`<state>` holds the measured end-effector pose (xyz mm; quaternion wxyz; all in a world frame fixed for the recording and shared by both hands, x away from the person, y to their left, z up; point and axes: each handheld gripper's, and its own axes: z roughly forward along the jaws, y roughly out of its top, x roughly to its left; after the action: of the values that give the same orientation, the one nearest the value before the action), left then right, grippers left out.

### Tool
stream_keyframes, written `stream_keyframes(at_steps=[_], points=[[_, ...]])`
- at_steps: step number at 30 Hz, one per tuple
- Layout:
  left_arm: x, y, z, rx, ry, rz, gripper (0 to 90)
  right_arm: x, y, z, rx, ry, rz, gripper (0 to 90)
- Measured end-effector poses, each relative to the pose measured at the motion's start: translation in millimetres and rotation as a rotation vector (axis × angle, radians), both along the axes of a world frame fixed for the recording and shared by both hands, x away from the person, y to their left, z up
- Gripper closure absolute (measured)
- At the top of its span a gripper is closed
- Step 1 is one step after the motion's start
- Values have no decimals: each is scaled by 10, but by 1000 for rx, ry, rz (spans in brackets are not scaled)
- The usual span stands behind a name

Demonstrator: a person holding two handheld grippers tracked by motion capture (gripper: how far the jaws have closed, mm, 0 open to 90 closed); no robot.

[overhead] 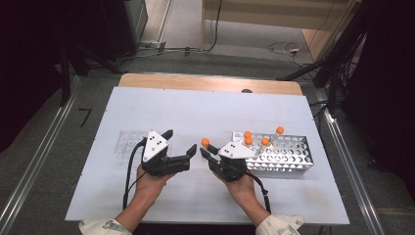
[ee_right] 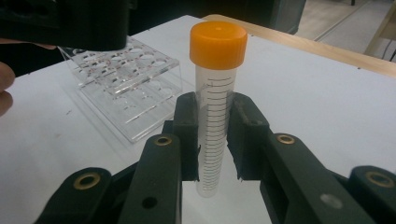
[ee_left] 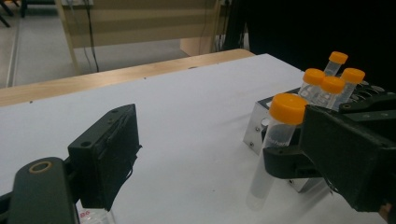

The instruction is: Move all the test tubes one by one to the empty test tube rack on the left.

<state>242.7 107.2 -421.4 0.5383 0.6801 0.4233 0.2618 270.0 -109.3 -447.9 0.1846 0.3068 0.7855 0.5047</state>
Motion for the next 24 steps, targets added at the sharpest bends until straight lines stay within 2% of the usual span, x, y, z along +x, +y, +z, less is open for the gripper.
stream_keyframes(at_steps=[11,21,24], points=[[23,-127,-34,-15,10,-91,285,-48,99,4,2,3,43,721],[16,-198,-46,-24,6,-163,585,-82,128,11,4,2,60,721],[11,-208,-50,-19,6,-168,616,-83,127,13,7,2,61,721]])
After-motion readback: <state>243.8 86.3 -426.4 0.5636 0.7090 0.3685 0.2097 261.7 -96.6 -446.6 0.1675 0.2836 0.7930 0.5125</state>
